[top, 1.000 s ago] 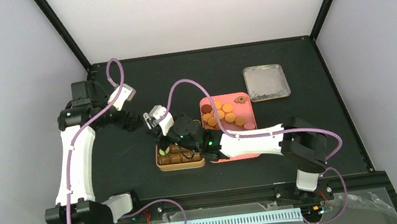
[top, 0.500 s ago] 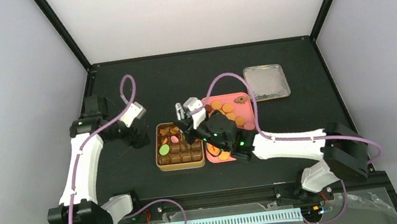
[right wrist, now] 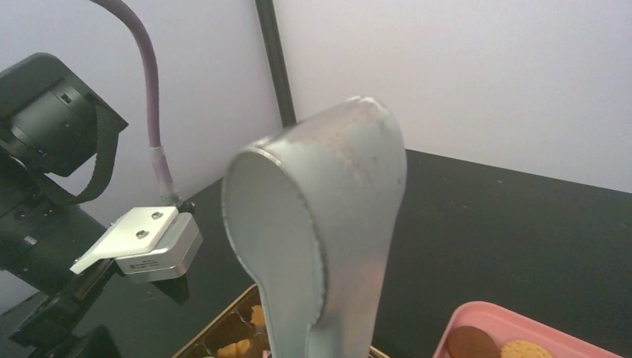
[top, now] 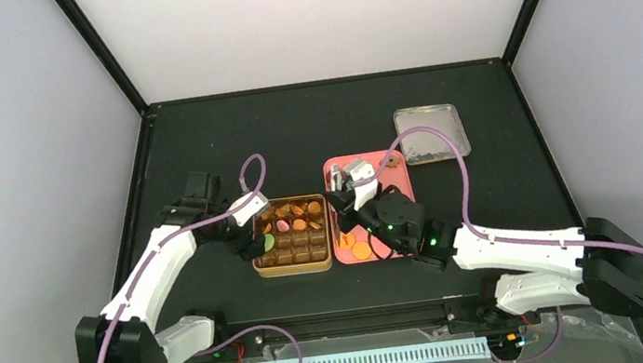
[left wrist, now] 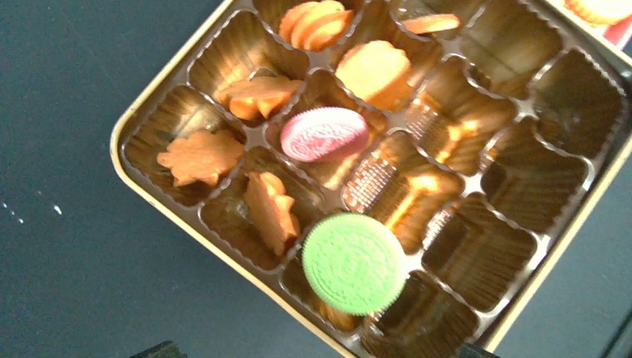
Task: Pack the cookies
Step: Pass from the right arm to the left
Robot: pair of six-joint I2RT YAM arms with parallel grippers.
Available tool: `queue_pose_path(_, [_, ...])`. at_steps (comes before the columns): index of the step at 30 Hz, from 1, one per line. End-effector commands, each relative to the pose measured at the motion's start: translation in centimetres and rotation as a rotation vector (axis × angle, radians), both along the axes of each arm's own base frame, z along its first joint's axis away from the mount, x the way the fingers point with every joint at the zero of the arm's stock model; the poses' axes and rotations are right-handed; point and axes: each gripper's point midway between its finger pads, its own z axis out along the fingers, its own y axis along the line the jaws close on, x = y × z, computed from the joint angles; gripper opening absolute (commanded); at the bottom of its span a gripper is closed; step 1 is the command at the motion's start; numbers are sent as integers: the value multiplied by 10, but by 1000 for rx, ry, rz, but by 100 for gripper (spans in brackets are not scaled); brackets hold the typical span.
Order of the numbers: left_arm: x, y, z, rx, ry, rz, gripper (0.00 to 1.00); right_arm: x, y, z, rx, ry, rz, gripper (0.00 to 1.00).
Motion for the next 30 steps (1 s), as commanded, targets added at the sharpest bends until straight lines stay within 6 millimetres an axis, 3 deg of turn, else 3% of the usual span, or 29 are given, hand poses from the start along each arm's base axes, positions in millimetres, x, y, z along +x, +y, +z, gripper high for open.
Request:
queue_pose_path(1, [31, 0, 4, 46, -53, 70, 97, 3, -24, 17, 54, -19, -77, 12])
queue_pose_path(8, [24, -11, 32, -27, -11, 55, 98, 3, -31, 23, 53, -26, -98, 10])
queue_pose_path(16, [20, -8, 75, -91, -68, 49, 96, 16, -67, 22, 17, -29, -188, 9])
queue_pose_path(20, [20, -10, 84, -123, -65, 44, 93, 20, -79, 18, 13, -10, -191, 10])
queue_pose_path(25, [3, -35, 106, -269, -57, -77, 96, 5, -48, 45, 82, -22, 1, 17])
queue_pose_path(30, [-17, -55, 132, -410, -73, -191, 99, -16, -8, 93, 187, -68, 232, 27])
